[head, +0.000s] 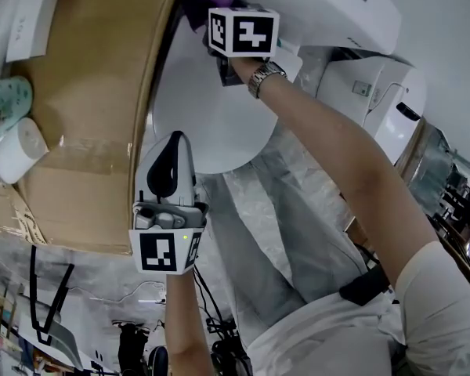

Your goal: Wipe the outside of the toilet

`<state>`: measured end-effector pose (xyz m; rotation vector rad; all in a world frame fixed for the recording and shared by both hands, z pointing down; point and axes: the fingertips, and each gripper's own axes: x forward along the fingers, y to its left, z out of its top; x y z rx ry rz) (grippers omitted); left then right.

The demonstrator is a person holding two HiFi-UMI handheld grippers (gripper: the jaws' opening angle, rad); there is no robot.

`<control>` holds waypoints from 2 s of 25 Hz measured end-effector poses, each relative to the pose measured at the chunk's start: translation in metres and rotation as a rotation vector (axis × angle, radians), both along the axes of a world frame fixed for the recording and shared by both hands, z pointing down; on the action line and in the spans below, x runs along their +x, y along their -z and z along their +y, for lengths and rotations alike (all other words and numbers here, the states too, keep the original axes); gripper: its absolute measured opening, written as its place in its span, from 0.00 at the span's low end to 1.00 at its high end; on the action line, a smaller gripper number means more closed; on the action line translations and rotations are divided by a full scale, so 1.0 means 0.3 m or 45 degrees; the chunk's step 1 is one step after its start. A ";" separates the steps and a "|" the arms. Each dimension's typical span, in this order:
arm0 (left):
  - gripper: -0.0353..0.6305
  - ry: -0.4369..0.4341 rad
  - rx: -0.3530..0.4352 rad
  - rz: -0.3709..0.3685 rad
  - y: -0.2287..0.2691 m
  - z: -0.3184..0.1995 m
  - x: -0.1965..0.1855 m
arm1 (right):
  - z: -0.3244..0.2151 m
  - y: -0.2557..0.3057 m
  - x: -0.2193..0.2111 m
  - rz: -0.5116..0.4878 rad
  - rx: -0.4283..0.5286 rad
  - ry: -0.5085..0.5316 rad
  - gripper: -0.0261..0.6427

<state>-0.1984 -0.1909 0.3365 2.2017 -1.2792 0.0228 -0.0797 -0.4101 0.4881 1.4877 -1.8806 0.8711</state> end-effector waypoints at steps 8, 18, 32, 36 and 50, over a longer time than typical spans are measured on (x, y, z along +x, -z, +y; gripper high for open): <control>0.06 0.009 0.024 0.002 0.038 -0.020 0.110 | 0.082 0.012 0.177 -0.004 -0.030 -0.037 0.23; 0.06 -0.114 0.012 0.038 0.044 0.015 0.398 | 0.240 0.008 0.482 0.004 -0.037 -0.077 0.23; 0.06 -0.292 0.015 0.033 0.067 0.086 0.640 | 0.402 -0.010 0.877 0.137 -0.045 -0.150 0.24; 0.06 -0.270 0.014 0.036 0.057 0.084 0.627 | 0.425 -0.023 0.940 0.174 -0.036 -0.183 0.23; 0.06 -0.168 0.005 0.046 0.031 0.047 0.431 | 0.519 -0.072 0.758 0.175 -0.088 -0.147 0.23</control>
